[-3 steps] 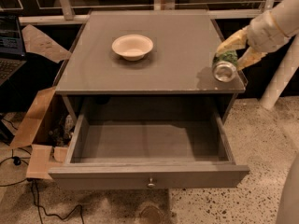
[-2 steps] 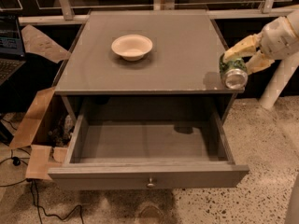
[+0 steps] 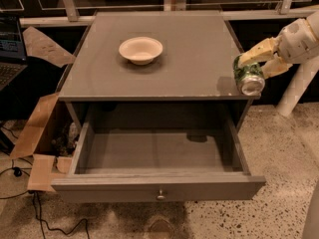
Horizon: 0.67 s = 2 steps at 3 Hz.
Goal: Place green can into top drawer
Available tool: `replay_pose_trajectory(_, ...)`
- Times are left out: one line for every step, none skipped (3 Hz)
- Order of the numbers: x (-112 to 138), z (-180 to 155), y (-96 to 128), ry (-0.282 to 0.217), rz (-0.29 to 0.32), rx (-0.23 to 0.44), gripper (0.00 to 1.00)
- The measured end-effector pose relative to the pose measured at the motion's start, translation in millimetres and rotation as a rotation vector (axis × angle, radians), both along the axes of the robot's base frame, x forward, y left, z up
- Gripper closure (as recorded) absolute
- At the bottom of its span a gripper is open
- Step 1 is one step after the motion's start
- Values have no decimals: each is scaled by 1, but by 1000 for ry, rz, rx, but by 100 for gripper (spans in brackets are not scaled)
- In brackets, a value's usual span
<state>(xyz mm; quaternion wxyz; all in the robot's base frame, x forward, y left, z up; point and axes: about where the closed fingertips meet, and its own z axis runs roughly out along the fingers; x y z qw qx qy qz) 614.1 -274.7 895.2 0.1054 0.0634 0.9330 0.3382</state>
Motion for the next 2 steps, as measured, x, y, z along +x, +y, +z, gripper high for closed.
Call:
replay_pose_trajectory(-6,0,5,-19,-3,-12,100)
replay_pose_trajectory(-36,34,8,-151,-51,-28,100)
